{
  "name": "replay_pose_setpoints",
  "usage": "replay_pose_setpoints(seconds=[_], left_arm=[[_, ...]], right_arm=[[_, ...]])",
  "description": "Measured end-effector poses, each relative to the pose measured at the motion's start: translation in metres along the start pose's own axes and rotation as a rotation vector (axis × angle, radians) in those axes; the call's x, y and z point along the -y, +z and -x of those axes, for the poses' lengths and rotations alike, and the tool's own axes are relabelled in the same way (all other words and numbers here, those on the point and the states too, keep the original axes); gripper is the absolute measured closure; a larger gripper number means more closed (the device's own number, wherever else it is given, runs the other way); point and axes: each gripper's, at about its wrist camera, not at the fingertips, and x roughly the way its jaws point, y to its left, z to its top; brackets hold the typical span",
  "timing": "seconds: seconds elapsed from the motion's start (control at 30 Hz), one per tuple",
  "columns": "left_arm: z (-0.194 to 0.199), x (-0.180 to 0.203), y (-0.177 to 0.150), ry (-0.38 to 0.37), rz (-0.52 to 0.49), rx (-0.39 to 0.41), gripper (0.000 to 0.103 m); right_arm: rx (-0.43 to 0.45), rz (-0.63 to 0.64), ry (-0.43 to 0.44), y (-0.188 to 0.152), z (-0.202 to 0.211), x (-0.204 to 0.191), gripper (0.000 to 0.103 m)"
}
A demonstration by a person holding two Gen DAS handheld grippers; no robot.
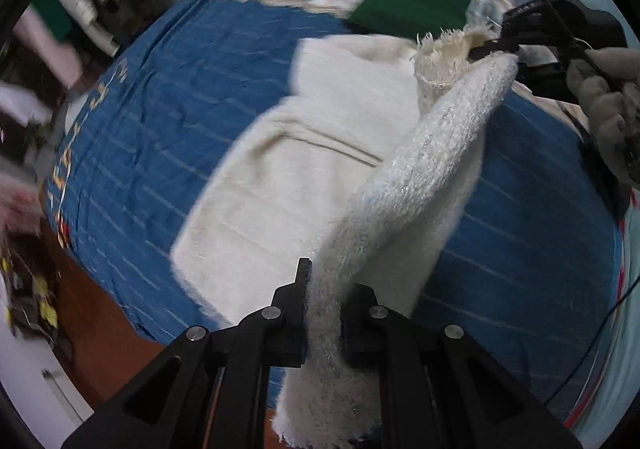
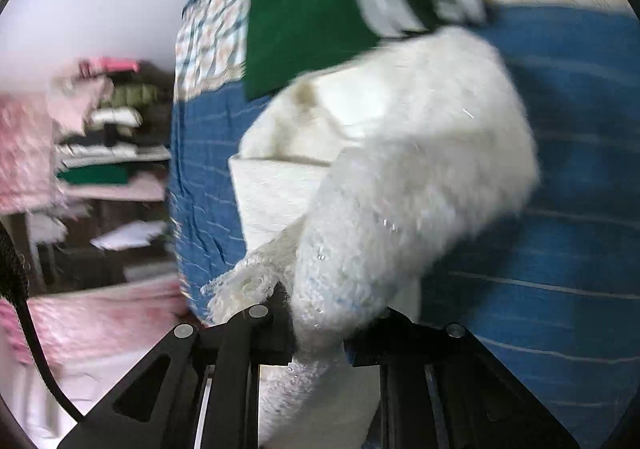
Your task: Fold large clothes
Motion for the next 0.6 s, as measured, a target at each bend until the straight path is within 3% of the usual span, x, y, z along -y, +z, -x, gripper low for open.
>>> replay_pose_setpoints(seconds=[0.13,0.23,0.33,0.5,0.53,0.6], left_arm=[[-0.04,-0.073,0.024,0.014,0.114,-0.038,0.093],[-0.083,-0.117,0.028,0.019,0.2,-0.081,0.093],[-0.123,-0.153,0.022,-0.002,0.27,-0.138,0.092],[-0.155,-0.171,0.007,-0.03,0.31,-0.171,0.09],[-0.156,-0.171,0.004,-0.033,0.311,-0.172,0.089],[-0.156,-0.169,0.002,-0.038,0.313,-0.17,0.088]], right_arm=[[-0.043,0.074,-0.113,0.018,-0.064,-0.082,0.085],[-0.089,0.111,-0.205,0.027,-0.135,-0.127,0.085],[-0.134,0.13,-0.278,0.034,-0.193,-0.154,0.085],[-0.17,0.225,-0.41,0.028,-0.257,-0.181,0.083],[-0.183,0.248,-0.423,0.031,-0.268,-0.182,0.081],[-0.216,0.295,-0.39,0.037,-0.283,-0.192,0.054]])
